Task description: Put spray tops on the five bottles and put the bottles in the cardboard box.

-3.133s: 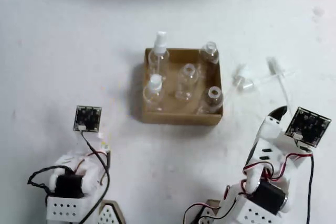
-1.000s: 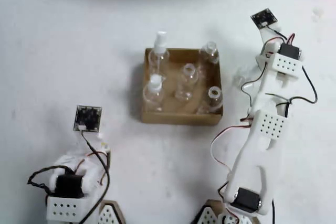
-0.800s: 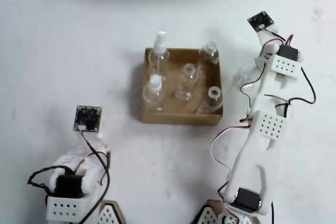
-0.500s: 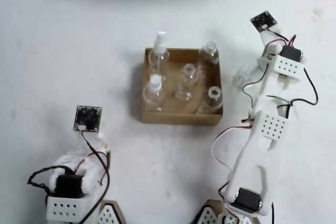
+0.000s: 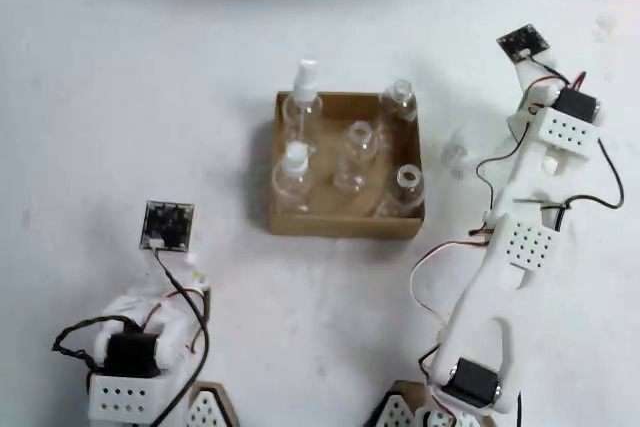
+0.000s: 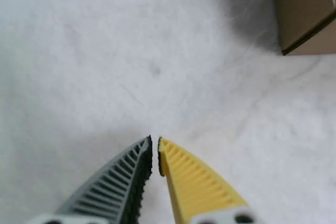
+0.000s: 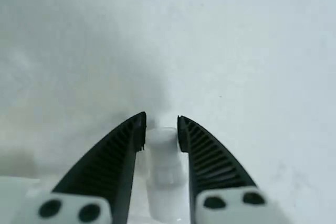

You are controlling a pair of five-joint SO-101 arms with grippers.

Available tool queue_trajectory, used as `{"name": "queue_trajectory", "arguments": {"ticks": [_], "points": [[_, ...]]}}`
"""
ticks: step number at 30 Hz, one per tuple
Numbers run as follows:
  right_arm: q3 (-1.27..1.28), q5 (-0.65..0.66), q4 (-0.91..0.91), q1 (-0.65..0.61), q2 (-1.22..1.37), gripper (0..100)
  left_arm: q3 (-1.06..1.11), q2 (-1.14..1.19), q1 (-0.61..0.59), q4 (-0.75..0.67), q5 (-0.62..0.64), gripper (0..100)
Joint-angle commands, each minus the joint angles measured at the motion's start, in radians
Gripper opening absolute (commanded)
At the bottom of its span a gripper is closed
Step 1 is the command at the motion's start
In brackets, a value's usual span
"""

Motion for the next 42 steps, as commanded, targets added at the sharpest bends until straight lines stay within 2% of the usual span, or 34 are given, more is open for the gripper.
{"name": "queue_trajectory", "arguments": {"ticks": [1, 5, 13, 19, 24, 28, 42], "points": [[-0.094, 0.003, 0.091, 0.010, -0.084, 4.0, -0.002, -0.001, 0.012, -0.003, -0.011, 2], [-0.091, -0.018, 0.186, 0.021, -0.213, 4.0, -0.002, -0.001, 0.012, -0.003, -0.011, 2], [-0.091, -0.213, 0.208, 0.045, -0.526, 4.0, -0.002, -0.001, 0.010, -0.003, -0.011, 2], [-0.091, -0.427, 0.117, 0.108, -0.708, 4.0, -0.002, -0.001, 0.010, -0.003, -0.011, 2], [-0.091, -0.608, 0.189, 0.137, -0.858, 3.9, -0.002, -0.001, 0.010, -0.003, -0.011, 2], [-0.086, -0.612, 0.305, 0.102, -0.972, 1.7, -0.002, -0.001, 0.010, -0.003, -0.011, 2], [-0.057, -0.621, 0.312, 0.084, -1.087, 1.5, -0.002, -0.001, 0.010, -0.003, -0.011, 2]]}}
